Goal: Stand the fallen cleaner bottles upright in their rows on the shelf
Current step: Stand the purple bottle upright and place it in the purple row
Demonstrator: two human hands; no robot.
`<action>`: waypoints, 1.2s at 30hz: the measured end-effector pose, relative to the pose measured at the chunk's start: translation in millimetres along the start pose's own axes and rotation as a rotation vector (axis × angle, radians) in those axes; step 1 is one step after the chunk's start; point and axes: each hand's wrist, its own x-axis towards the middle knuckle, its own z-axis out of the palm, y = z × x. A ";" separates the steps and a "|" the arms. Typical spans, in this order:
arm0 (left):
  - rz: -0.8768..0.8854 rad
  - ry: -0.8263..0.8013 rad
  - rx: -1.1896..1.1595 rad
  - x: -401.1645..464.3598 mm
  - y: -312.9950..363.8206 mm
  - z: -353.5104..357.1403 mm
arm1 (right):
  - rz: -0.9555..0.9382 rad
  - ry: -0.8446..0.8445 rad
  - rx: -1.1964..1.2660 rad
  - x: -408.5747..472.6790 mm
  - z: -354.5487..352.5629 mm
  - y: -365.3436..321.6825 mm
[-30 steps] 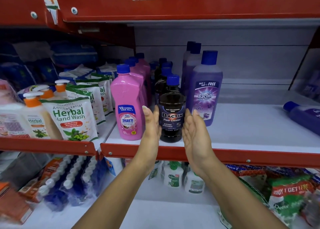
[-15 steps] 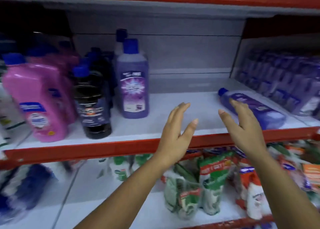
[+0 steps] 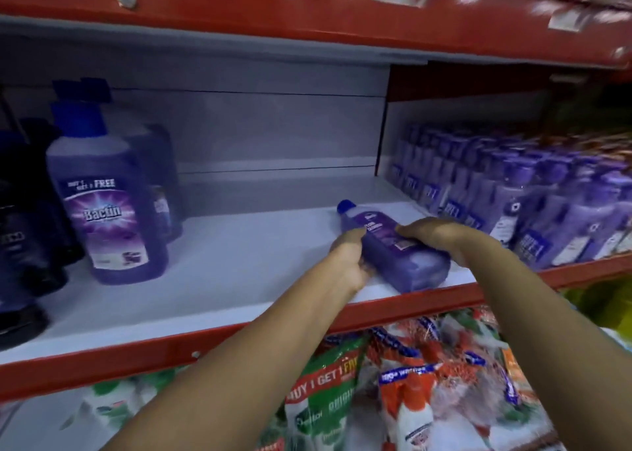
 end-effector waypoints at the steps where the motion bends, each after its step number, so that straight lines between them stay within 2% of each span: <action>1: -0.010 0.031 0.009 2.2 1.4 3.7 | -0.012 -0.015 -0.002 2.8 -1.5 -0.9; 3: 0.004 0.075 0.064 8.9 1.4 6.7 | -0.035 -0.008 -0.008 3.0 -2.6 -3.2; 6: 0.111 0.113 0.157 20.4 -4.5 -0.1 | -0.096 -0.012 0.160 -4.3 1.9 -3.4; 11: 0.521 0.100 0.261 7.0 15.3 -24.2 | -0.339 0.091 0.489 -38.7 17.4 -25.9; 15: 0.764 0.047 0.328 -43.6 37.8 -70.6 | -0.545 0.124 0.558 -74.9 48.2 -49.4; 20: 0.947 0.085 0.462 -92.0 59.6 -154.9 | -0.614 0.088 0.607 -110.0 117.2 -75.0; 27: 1.066 0.205 0.552 -131.8 88.2 -243.8 | -0.668 0.054 0.692 -131.1 216.0 -110.0; 36: 1.106 0.308 0.480 -141.6 93.7 -288.8 | -0.687 0.049 0.700 -145.8 258.9 -137.9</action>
